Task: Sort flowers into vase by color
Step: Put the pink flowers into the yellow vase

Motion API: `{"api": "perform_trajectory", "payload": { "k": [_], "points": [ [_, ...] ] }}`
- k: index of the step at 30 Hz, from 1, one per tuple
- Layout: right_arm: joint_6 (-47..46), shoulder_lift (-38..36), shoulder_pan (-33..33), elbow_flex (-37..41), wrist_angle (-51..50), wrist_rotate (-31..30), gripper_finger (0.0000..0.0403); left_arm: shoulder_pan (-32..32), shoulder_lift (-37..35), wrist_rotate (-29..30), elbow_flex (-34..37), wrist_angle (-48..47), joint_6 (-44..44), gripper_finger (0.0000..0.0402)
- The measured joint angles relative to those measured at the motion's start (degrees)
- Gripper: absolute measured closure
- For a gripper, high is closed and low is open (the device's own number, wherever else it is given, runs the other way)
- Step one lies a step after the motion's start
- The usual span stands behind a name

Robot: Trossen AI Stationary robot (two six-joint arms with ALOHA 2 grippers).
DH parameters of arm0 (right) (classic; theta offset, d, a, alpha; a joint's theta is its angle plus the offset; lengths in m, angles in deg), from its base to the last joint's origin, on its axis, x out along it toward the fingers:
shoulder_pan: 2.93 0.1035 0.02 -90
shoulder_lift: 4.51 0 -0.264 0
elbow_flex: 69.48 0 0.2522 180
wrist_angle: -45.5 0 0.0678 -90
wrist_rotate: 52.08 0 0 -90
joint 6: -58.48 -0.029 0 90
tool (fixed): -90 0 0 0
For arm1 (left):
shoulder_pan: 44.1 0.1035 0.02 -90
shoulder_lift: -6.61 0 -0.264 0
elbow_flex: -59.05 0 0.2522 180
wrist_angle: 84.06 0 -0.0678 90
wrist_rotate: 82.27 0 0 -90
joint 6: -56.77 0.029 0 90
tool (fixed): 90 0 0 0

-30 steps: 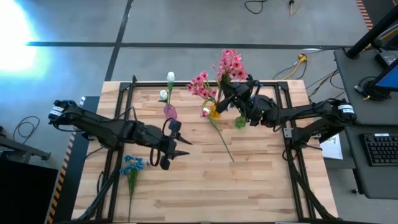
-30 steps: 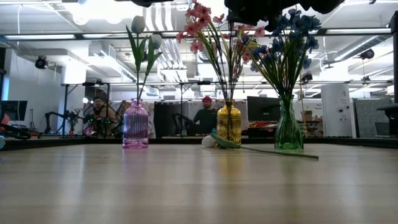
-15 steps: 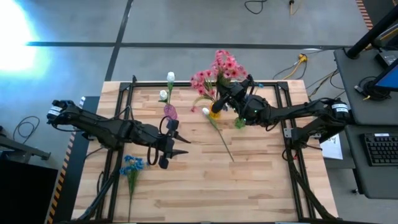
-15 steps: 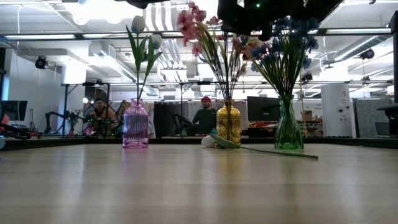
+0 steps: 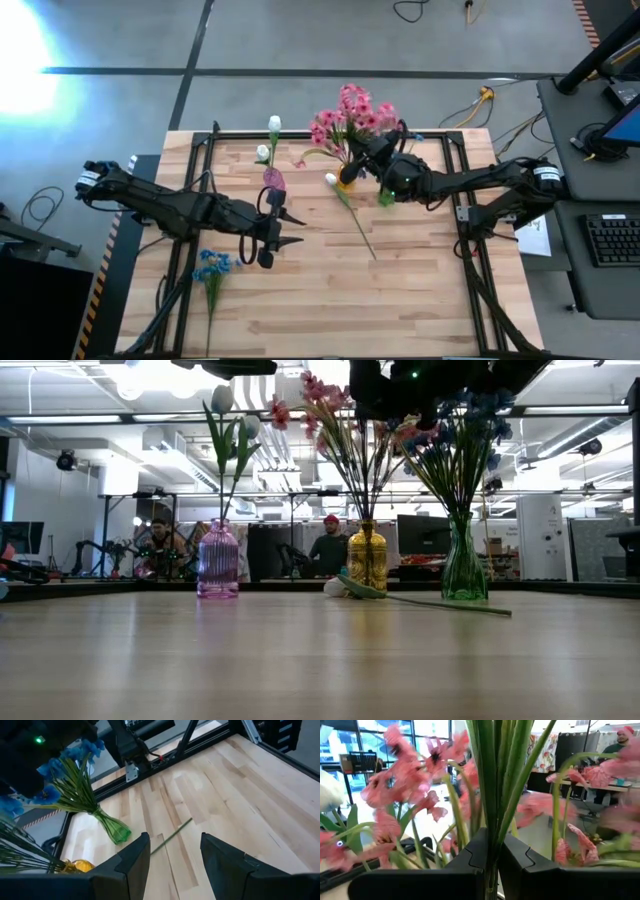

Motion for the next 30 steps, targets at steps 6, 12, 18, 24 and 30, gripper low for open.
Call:
{"api": "perform_trajectory", "payload": {
  "k": [6,12,18,24,30],
  "points": [
    [0.46,0.02,0.0,0.02,-2.53,0.01,0.0381,0.58,0.0,0.13,0.72,0.2,-0.82,0.0242],
    [0.61,0.04,0.0,0.13,-3.06,0.01,0.0381,1.35,0.13,0.22,1.49,0.22,-1.89,0.0242],
    [0.47,0.07,0.0,0.16,-1.72,0.06,0.0381,1.47,0.13,0.24,1.49,0.67,-1.89,0.0242],
    [0.0,0.44,0.0,0.76,-2.37,0.05,0.0381,1.47,0.13,0.24,1.49,0.68,-2.11,0.0242],
    [0.37,0.46,0.0,0.79,-3.14,0.03,0.0381,1.47,0.13,0.22,1.49,0.67,-2.2,0.0242]
  ]
}}
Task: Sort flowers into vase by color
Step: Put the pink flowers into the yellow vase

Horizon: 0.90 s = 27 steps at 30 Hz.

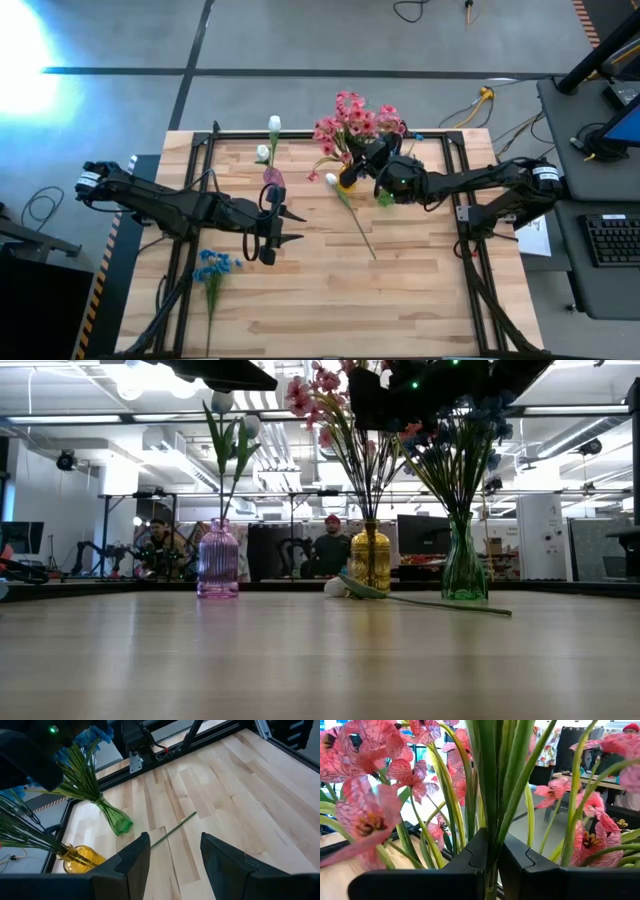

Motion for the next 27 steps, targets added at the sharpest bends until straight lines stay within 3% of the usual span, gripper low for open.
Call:
{"api": "perform_trajectory", "payload": {
  "k": [6,18,27],
  "points": [
    [0.26,0.0,0.08,-0.25,0.01,-0.02,0.0371,0.0,0.0,0.0,0.0,-0.01,-0.02,0.0242],
    [0.17,-0.37,0.72,-0.72,-0.02,-0.04,0.0262,0.0,0.0,0.0,0.0,-0.54,-0.22,0.0242],
    [1.82,-2.66,2.59,-0.76,-0.18,-0.04,0.0224,0.13,0.0,0.63,0.0,-0.62,-0.22,0.0242]
  ]
}}
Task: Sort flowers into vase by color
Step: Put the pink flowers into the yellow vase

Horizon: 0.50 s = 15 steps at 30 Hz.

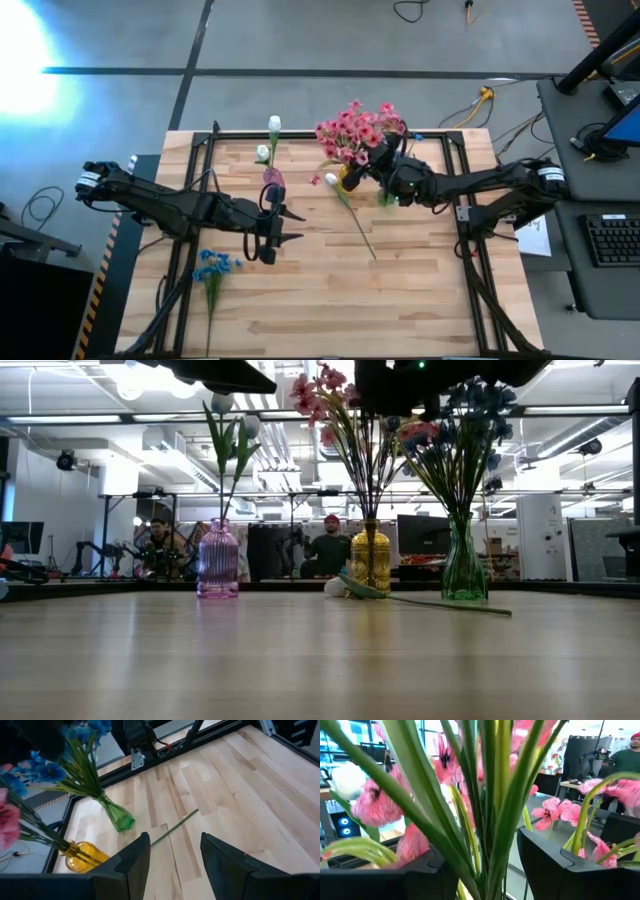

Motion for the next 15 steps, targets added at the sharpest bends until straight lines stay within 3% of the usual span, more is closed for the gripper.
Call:
{"api": "perform_trajectory", "payload": {
  "k": [8,15],
  "points": [
    [0.86,-2.24,0.34,-0.02,-0.02,0.02,0.0208,0.05,0.0,1.33,0.0,-0.07,-0.44,0.0242],
    [1.53,-2.35,0.34,-0.02,0.4,1.15,0.0221,0.09,0.0,1.32,0.0,-0.07,-0.44,0.0242]
  ]
}}
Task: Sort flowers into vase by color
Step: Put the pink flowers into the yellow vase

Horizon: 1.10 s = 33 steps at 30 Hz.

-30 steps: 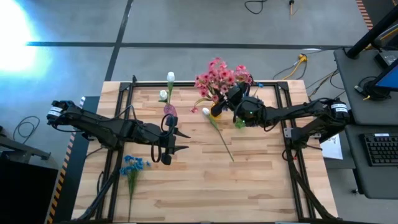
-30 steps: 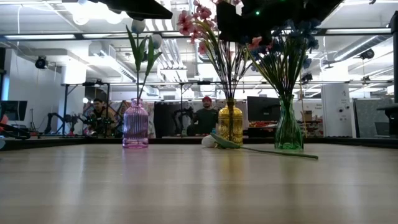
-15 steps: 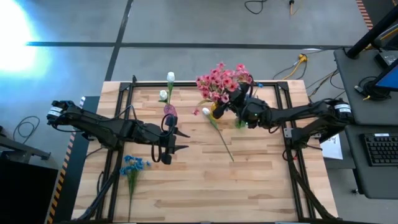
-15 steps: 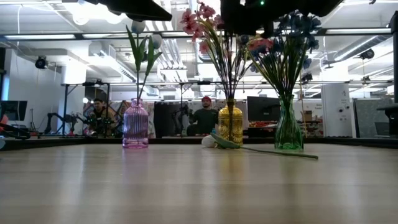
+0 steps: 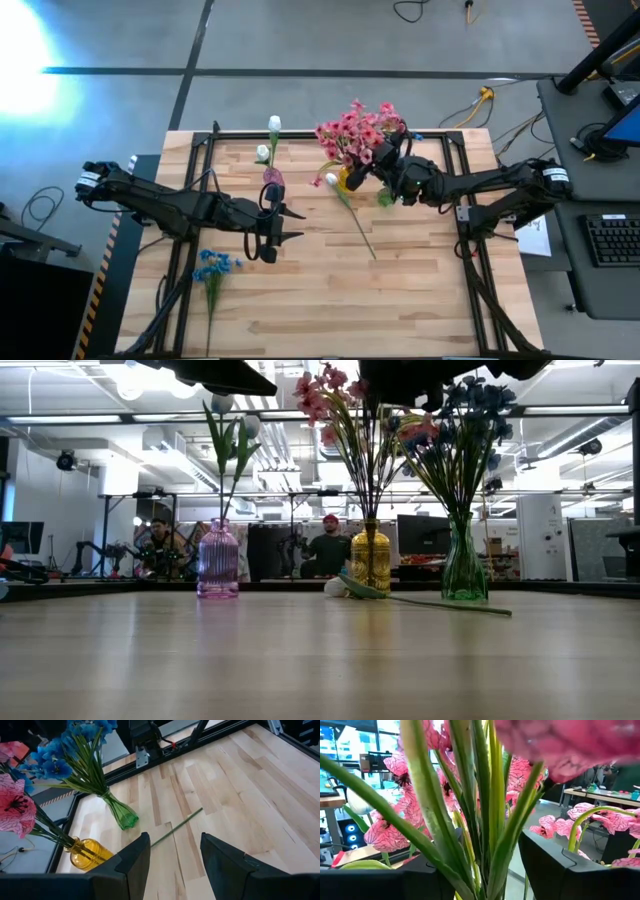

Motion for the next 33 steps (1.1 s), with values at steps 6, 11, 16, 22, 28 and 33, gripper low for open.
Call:
{"api": "perform_trajectory", "payload": {
  "k": [6,11,16,22,28,33],
  "points": [
    [-0.02,-0.02,-0.04,0.0,0.04,-0.01,0.0257,0.0,0.0,0.0,0.0,0.01,0.0,0.0242],
    [-0.02,-0.02,-0.04,-0.01,0.03,-0.03,0.0314,0.0,0.0,0.0,0.0,0.02,0.0,0.0242],
    [-0.02,0.05,-0.04,-2.4,-3.48,-0.03,0.037,0.0,0.0,0.01,0.0,0.01,0.01,0.0242],
    [-3.09,0.15,-0.12,-5.95,-10.52,-0.03,0.0388,0.0,0.0,0.0,0.0,0.0,0.01,0.0242],
    [-4.63,0.15,-0.2,-6.73,-12.41,-0.03,0.0385,0.0,0.0,0.0,0.0,-0.28,0.01,0.0242],
    [-4.68,0.17,-0.19,-6.67,-12.41,-0.03,0.0385,0.0,0.0,0.0,0.05,-0.27,0.01,0.0242]
  ]
}}
